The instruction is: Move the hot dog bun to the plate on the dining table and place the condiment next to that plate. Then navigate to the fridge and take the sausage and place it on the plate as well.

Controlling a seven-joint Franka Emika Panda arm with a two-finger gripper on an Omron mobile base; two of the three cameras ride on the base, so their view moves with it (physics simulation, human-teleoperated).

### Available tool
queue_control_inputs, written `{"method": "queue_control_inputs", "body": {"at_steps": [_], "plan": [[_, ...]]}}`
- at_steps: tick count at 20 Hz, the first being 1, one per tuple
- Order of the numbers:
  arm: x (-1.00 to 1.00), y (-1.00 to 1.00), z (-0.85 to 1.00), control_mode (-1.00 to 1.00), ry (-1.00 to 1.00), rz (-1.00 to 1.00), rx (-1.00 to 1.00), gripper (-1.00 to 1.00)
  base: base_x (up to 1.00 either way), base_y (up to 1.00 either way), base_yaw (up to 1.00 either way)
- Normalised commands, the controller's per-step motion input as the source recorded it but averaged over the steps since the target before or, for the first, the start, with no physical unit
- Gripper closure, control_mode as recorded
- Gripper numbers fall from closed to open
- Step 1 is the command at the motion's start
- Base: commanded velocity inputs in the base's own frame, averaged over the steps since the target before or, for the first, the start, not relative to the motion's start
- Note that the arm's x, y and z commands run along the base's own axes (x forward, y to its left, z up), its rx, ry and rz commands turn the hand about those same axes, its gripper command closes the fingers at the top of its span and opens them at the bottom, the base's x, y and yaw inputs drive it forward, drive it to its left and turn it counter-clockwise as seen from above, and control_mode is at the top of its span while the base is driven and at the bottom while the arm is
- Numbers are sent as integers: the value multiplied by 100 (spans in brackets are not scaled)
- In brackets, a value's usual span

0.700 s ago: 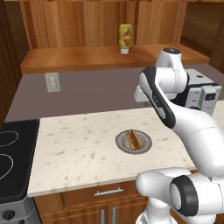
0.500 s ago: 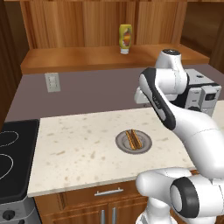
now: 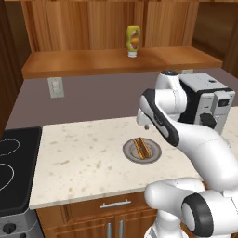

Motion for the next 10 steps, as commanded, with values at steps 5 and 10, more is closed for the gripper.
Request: {"method": "queue_control_inputs", "body": {"at_steps": [5,10], "plan": [[28,21,-70,-100,3,0,0,-100,0,0,0],[44,6,-60,-100,0,0,0,-100,0,0,0]]}}
